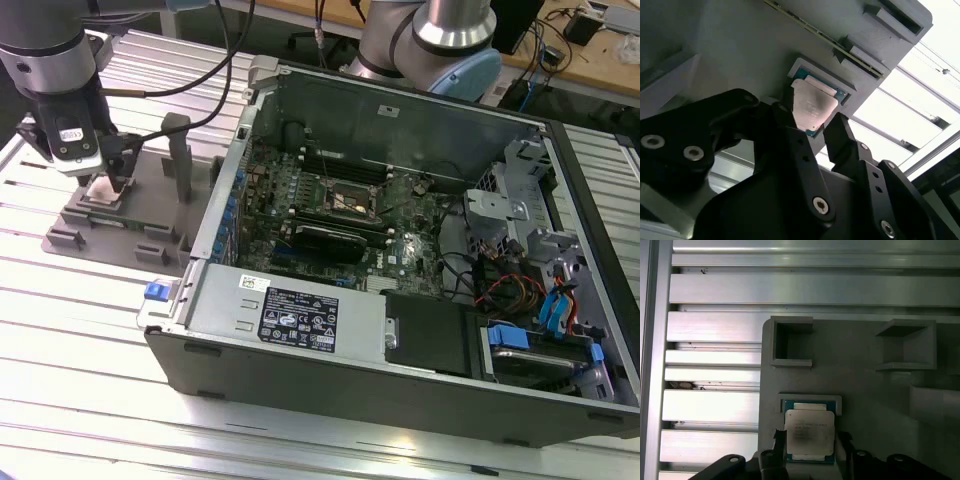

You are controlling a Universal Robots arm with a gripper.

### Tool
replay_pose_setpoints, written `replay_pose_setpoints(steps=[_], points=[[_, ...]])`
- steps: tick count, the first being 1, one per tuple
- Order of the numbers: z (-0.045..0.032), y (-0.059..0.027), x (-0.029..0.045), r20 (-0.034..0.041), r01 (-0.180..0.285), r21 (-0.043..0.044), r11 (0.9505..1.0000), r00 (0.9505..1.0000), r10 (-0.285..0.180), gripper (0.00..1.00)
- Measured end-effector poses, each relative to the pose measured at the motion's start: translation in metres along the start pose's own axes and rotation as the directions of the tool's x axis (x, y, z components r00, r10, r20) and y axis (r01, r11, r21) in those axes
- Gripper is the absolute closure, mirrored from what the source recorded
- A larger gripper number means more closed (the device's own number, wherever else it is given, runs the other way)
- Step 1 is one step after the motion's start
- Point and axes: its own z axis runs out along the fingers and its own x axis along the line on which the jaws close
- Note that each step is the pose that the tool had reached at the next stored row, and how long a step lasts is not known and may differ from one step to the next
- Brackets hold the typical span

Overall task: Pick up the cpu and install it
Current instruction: 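Pick up the cpu and move it towards the insertion slot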

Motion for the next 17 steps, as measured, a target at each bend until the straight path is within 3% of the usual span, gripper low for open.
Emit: replay_pose_setpoints(steps=[3,5,8,9,17], points=[[0.0001,0.0000,0.0000,0.0000,0.000,0.0000,1.0000,1.0000,0.000,0.34],[0.0006,0.0000,0.0000,0.0011,0.000,-0.0001,1.0000,1.0000,0.000,0.34],[0.0028,-0.0002,-0.0001,0.0185,0.001,0.0004,1.0000,0.9998,-0.001,0.34],[0.0035,-0.0002,-0.0001,0.0202,0.001,0.0004,1.0000,0.9998,-0.001,0.34],[0.0087,0.0028,0.0002,0.0205,0.001,0.0004,1.0000,0.9998,-0.001,0.34]])
